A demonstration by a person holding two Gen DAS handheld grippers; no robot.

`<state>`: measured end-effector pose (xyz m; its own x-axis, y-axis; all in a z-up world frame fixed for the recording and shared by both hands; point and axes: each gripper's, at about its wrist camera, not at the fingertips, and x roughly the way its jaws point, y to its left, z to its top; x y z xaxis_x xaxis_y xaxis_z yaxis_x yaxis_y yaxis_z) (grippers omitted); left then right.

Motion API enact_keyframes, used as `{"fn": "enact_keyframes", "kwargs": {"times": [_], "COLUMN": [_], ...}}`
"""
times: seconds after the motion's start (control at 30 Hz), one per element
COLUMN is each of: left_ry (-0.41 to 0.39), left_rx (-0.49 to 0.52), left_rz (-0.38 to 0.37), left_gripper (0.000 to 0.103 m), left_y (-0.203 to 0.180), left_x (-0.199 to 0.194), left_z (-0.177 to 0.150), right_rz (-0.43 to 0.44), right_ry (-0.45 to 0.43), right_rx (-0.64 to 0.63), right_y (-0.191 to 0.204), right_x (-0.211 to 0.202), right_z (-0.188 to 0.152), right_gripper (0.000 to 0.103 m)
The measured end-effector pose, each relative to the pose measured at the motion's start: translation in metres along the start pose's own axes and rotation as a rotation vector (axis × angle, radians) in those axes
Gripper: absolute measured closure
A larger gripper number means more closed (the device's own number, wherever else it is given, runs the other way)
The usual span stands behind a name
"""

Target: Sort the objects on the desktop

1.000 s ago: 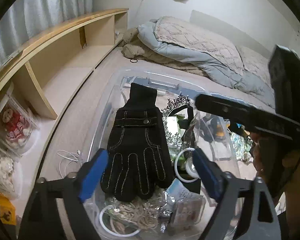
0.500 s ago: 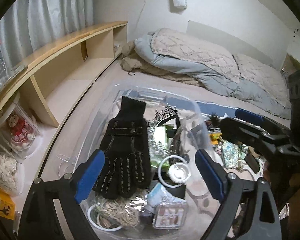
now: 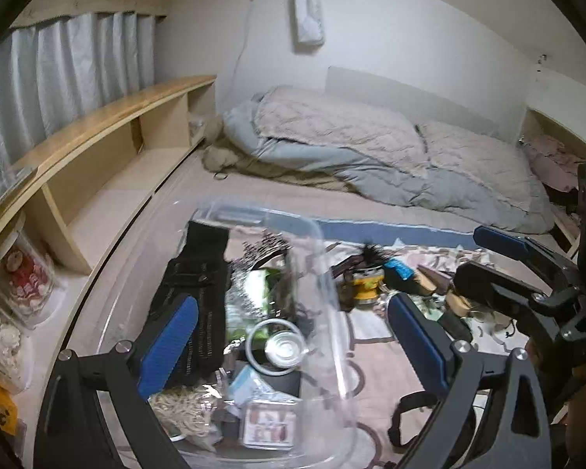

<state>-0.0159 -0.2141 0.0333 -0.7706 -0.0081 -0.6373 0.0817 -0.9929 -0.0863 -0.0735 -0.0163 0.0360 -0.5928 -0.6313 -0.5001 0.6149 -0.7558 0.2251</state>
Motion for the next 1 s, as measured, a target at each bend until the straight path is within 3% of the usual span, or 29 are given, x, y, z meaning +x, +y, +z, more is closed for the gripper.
{"fn": "enact_keyframes", "kwargs": {"times": [0.57, 0.77, 1.0], "left_ry": [-0.118, -0.192, -0.23], "left_rx": [0.065, 0.099, 0.07], "left_rz": [-0.068, -0.054, -0.089], "left_gripper": [0.0, 0.0, 0.0], "left_y": [-0.073, -0.09, -0.095], "left_x": [-0.023, -0.025, -0.024], "left_z": [-0.014, -0.019, -0.022], "right_rz": [-0.101, -0.146, -0.204], "right_ry": [-0.108, -0.143, -0.185], "right_rx": [-0.048, -0.052, 0.006], "right_y": [-0.045, -0.062, -0.087], "right_x": [-0.087, -0.107, -0.127], "right_z": [-0.033, -0.047, -0.059], "right_gripper": [0.0, 0.0, 0.0]}}
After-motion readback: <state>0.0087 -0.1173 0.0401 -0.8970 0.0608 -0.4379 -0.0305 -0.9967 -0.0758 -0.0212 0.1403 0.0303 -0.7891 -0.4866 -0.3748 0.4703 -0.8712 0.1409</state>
